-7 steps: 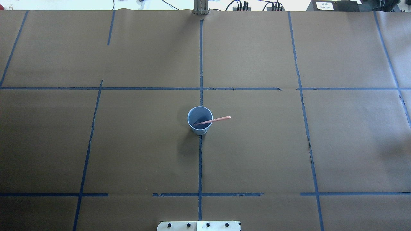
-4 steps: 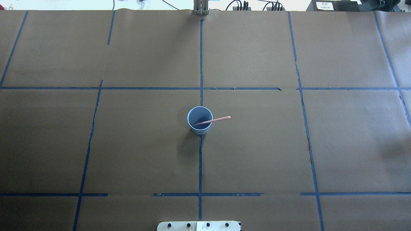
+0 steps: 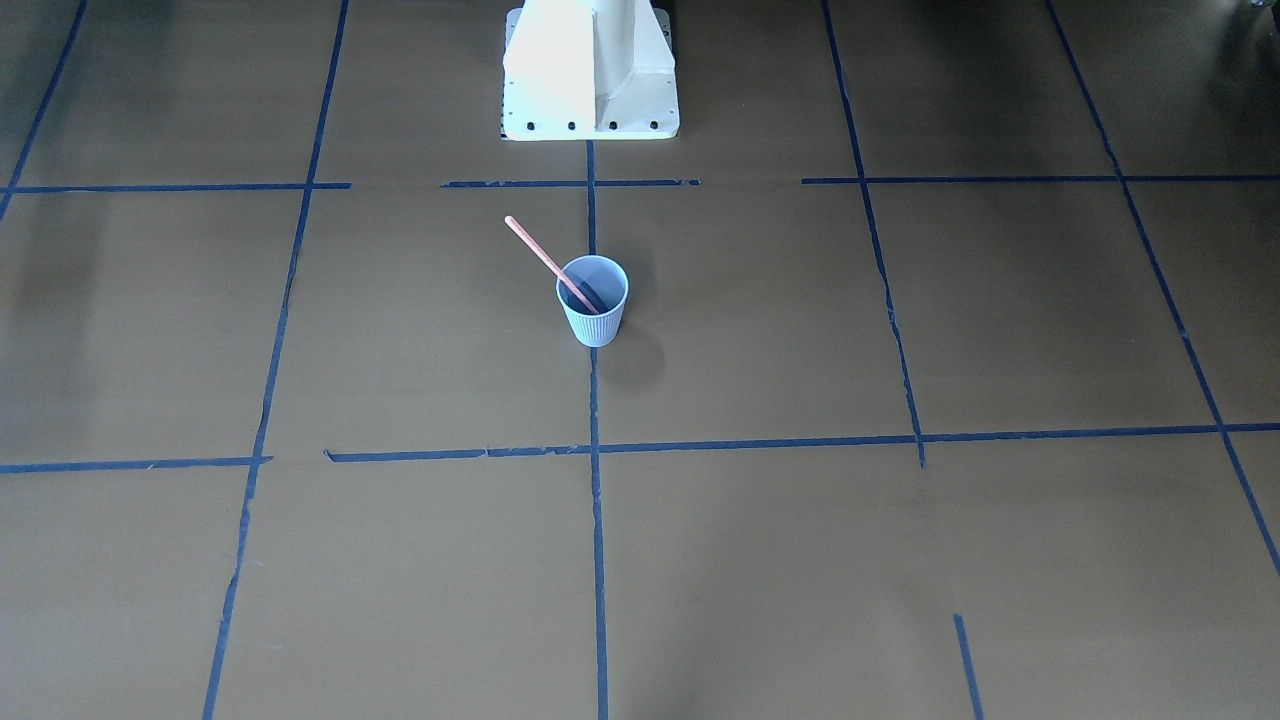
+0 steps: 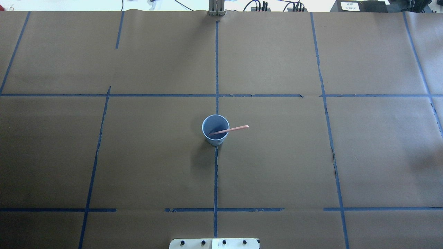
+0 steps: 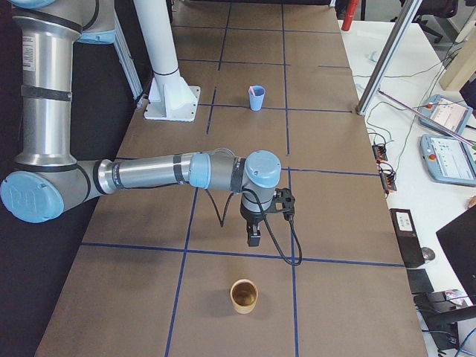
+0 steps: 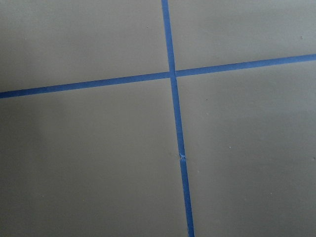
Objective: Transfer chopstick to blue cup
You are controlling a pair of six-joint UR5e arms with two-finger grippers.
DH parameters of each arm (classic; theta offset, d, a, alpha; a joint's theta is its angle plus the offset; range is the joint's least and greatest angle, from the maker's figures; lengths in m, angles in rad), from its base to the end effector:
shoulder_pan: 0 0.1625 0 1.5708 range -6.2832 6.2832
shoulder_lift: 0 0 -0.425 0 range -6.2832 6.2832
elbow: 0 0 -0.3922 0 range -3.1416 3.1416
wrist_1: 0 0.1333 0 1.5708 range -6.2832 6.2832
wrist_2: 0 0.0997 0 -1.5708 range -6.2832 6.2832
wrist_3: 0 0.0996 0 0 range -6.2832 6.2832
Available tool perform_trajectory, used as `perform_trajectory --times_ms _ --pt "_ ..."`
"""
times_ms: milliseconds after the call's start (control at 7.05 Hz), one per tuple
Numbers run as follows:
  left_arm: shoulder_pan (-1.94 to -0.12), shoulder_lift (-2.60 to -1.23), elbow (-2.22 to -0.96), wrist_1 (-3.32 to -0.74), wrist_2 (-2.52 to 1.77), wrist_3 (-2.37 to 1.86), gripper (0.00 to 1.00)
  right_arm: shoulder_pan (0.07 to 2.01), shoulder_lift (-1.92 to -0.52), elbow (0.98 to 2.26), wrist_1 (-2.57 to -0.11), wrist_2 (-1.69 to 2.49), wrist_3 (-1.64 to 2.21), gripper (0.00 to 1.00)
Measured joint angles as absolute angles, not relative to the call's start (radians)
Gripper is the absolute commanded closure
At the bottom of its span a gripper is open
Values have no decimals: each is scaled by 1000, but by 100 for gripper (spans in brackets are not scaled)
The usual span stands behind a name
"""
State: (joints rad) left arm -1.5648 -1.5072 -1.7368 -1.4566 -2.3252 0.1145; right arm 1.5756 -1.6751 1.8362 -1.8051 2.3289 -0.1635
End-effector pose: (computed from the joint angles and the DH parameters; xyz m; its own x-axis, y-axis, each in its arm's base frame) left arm -0.0623 -0.4624 0.6203 0.7233 0.1106 -0.6817 -0.0892 0.9938 0.0665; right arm 0.0669 -0.4367 0.6017 0.7170 -0.1093 0.6885 0.1134 0.9928 0.0394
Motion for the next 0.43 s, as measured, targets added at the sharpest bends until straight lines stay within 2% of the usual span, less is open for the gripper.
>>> perform_trajectory --times_ms 426 --pt "-1565 -1506 -1743 -1457 -2329 115 0 1575 -1679 1836 -1804 2331 -167 0"
